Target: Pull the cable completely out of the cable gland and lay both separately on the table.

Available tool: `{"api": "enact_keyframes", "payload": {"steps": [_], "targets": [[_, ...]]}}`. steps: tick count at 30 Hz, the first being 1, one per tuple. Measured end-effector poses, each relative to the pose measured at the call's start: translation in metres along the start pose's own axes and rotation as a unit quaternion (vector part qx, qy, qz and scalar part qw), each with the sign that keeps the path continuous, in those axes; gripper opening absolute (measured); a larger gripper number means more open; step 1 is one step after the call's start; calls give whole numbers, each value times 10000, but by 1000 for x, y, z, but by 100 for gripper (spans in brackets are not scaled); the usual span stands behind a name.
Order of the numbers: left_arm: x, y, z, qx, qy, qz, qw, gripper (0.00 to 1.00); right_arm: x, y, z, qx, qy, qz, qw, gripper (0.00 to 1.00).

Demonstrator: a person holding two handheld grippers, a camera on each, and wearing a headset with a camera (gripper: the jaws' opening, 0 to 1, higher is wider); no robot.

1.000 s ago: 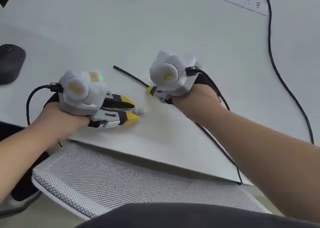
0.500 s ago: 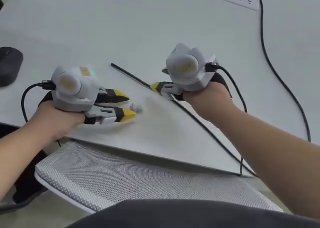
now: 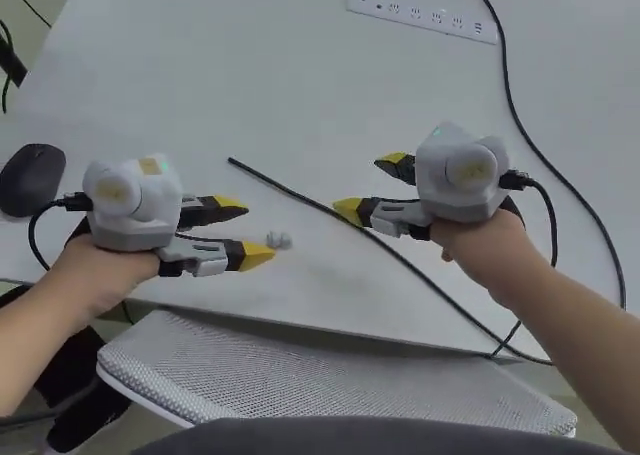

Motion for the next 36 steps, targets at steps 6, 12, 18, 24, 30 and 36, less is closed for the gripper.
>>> {"api": "enact_keyframes", "payload": {"steps": [6, 12, 18, 24, 30, 36], "targets": [[12, 7, 13, 41, 52, -77, 9999, 55, -5, -11, 31, 170, -89, -236, 9995, 57], [15, 5, 25, 2, 141, -121, 9998, 62, -10, -28, 57, 390, -176, -629, 9971, 65], [21, 3, 35, 59, 226, -80, 9997, 68, -17, -45, 78, 480, -279, -907, 9943, 71], [26, 4, 46, 75, 323, -164, 9993, 74, -29, -58, 95, 604, -287, -1140, 9912, 80], [27, -1, 49, -14, 348, -218, 9992, 81, -37, -72, 104, 564, -169, -1253, 9904, 88], [27, -2, 50, 81, 375, -153, 9991, 86, -41, -76, 107, 461, -66, -1265, 9909, 90]]}}
Point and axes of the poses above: the centre of the closed fingertips' face, and the gripper's own axes: z roughly backward along the fingers, x roughly to its right, y roughly out of its top, the point moved 10 cm from there along z, roughly backward along the fingers, and after that the axes turned 9 degrees about z, right-handed, at the moved point
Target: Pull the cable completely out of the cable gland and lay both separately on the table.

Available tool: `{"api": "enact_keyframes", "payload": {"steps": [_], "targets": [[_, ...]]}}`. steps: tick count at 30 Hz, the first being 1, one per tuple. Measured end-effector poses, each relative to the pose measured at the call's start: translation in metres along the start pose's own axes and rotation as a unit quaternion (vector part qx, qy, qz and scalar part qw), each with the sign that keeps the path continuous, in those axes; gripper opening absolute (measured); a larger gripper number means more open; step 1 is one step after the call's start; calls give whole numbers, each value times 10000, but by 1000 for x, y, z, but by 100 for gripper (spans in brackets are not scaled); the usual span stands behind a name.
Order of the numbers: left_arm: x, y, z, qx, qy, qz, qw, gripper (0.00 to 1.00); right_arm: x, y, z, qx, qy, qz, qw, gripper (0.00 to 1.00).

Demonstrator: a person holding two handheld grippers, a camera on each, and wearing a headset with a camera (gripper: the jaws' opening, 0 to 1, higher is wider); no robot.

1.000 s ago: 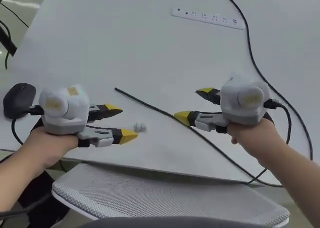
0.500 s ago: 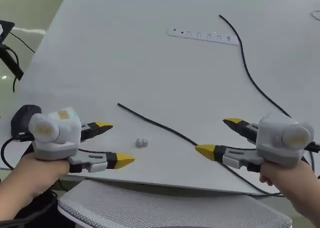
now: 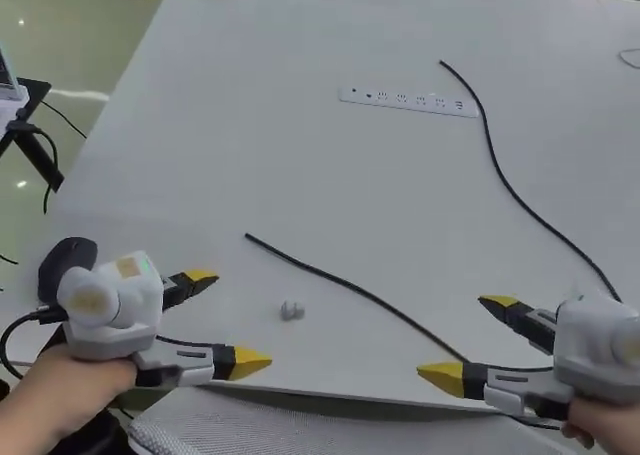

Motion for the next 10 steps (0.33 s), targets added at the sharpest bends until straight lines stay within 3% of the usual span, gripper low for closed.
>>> {"api": "enact_keyframes", "payload": {"steps": [10], "targets": [[2, -2, 1, -28, -50, 111, 9999, 90, -2, -4, 0, 55, 20, 12, 10000, 91]]}}
Point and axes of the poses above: the centre of the closed fingertips' face, and the gripper's own axes: z roughly backward along the fingers, x roughly to its right, y roughly out of its top, the point moved 10 cm from there along z, roughly backward along the fingers, and after that the axes turned 9 degrees about z, right-handed, at the moved point
